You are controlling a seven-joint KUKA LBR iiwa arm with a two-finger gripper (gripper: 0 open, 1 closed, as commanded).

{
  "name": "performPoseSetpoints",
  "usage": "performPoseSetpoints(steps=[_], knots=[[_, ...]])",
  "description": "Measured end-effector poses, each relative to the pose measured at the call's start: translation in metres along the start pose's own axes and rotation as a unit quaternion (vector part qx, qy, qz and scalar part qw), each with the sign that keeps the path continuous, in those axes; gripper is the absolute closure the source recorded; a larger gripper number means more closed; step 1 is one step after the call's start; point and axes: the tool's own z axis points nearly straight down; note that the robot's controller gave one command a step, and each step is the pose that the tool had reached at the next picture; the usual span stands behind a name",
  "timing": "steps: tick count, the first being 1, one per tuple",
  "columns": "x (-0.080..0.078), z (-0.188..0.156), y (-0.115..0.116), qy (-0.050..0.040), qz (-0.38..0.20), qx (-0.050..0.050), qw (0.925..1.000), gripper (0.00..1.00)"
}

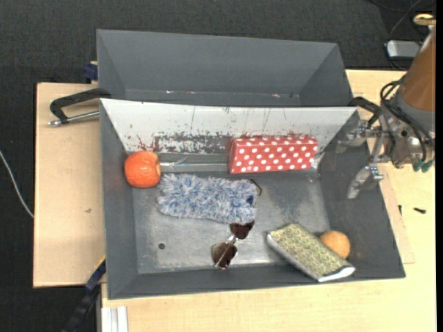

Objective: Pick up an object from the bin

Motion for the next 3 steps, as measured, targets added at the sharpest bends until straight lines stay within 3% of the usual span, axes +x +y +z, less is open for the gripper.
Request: performPoseSetpoints(steps=[1,3], knots=[[0.000,0.000,0.000,0.0000,0.000,0.000,1.0000,0.00],[-0.036,0.140,0.006,-0.0015,-0.020,0.000,0.9998,0.00]])
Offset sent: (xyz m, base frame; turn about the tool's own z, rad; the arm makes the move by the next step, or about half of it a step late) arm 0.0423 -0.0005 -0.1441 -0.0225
